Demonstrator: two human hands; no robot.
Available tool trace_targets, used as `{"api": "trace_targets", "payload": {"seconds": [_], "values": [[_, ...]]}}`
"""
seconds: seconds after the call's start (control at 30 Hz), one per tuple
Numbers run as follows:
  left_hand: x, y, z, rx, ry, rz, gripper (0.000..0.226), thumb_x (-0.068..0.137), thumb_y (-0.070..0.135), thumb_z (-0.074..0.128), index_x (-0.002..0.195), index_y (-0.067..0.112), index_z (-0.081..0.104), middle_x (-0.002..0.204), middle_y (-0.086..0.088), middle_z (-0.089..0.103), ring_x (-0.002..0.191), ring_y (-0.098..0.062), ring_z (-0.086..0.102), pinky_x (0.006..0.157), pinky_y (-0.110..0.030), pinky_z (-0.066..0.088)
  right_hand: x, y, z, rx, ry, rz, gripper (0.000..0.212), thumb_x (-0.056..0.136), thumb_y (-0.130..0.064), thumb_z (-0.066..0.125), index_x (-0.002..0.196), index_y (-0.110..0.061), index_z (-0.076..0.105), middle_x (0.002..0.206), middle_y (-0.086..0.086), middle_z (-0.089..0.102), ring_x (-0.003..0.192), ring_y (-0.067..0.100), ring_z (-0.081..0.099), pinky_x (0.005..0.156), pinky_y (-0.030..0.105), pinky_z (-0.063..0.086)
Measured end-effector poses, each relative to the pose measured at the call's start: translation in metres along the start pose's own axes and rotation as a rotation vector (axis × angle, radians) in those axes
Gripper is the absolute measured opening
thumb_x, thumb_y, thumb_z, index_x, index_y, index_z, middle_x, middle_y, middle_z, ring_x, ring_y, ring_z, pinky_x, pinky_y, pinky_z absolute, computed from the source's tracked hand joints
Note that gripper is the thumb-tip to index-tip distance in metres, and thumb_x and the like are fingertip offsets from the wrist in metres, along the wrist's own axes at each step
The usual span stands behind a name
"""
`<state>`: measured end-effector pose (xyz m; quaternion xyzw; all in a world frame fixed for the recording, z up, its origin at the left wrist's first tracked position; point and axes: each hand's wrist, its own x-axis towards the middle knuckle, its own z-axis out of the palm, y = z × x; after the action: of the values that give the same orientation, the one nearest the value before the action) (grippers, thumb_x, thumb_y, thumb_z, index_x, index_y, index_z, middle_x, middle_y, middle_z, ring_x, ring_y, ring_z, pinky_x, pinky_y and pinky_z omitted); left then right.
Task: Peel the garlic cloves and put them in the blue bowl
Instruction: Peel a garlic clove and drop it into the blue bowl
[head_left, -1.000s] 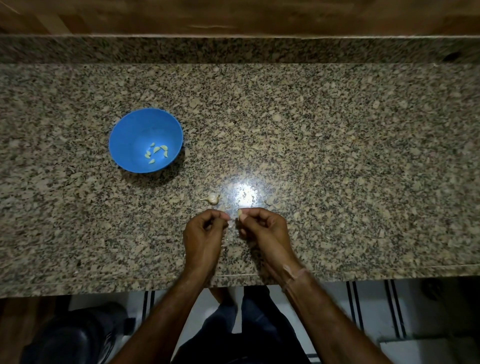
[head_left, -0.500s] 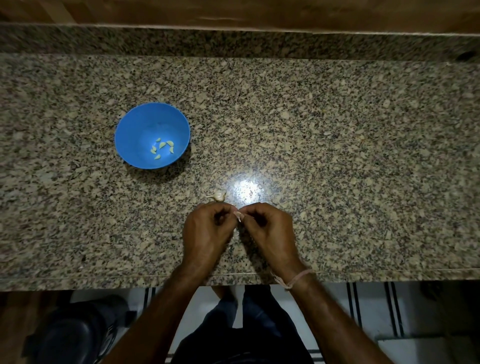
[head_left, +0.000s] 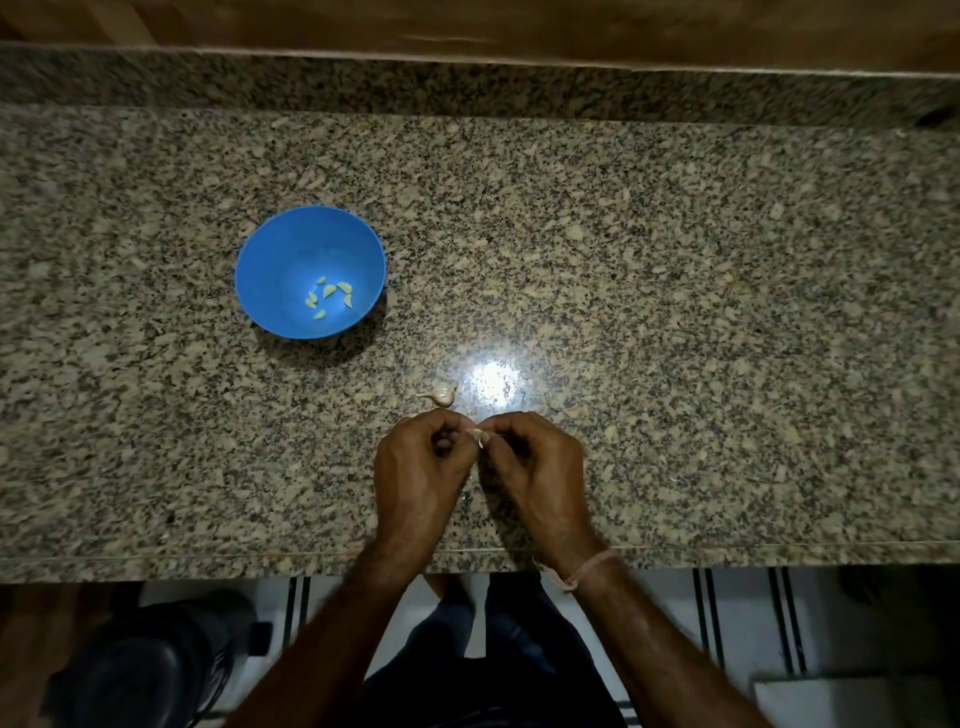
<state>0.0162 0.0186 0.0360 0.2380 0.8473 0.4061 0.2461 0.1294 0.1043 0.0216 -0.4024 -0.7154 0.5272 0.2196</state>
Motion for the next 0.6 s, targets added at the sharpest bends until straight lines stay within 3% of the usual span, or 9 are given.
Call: {"api": "trace_targets", "payload": {"seconds": [0.2,0.3,0.47,0.6], "values": [[-0.002,-0.005,0.007,0.004,-0.006,-0.044,0.006,0.090,0.024,0.072,0.087,0.023,0.077,0.072,0.010,0.071,0.068,-0.001,0.065,0.065,-0.033,0.056,0.003,-0.007,0.000,0.163,-0.002,0.138,0.012,0.096,-0.005,0.072,0.097,-0.014,0.080,0.091,-0.005,0.079,0.090,0.012,0.075,0.081,0.029,0.061],[-0.002,-0.009,0.010,0.010,-0.006,-0.055,0.017,0.096,0.025,0.066,0.080,0.023,0.073,0.068,0.005,0.068,0.066,-0.009,0.063,0.062,-0.035,0.051,0.007,-0.002,-0.002,0.152,-0.001,0.189,0.008,0.096,-0.011,0.074,0.097,-0.015,0.081,0.092,-0.006,0.079,0.092,0.010,0.075,0.087,0.032,0.061],[0.000,-0.008,0.007,-0.102,-0.062,-0.005,0.008,0.098,0.029,0.069,0.097,0.026,0.076,0.086,0.014,0.075,0.083,-0.002,0.069,0.073,-0.022,0.055,0.008,0.002,-0.006,0.105,-0.069,0.192,0.003,0.095,-0.018,0.077,0.095,-0.017,0.080,0.089,-0.007,0.079,0.089,0.011,0.075,0.084,0.039,0.062],[0.006,-0.007,0.006,-0.248,-0.095,-0.100,0.007,0.094,0.016,0.073,0.091,0.020,0.078,0.083,0.006,0.078,0.082,-0.009,0.074,0.078,-0.033,0.060,0.011,-0.001,-0.008,0.222,-0.092,0.265,0.006,0.095,-0.017,0.077,0.096,-0.012,0.080,0.090,0.003,0.080,0.089,0.021,0.076,0.085,0.044,0.064]]}}
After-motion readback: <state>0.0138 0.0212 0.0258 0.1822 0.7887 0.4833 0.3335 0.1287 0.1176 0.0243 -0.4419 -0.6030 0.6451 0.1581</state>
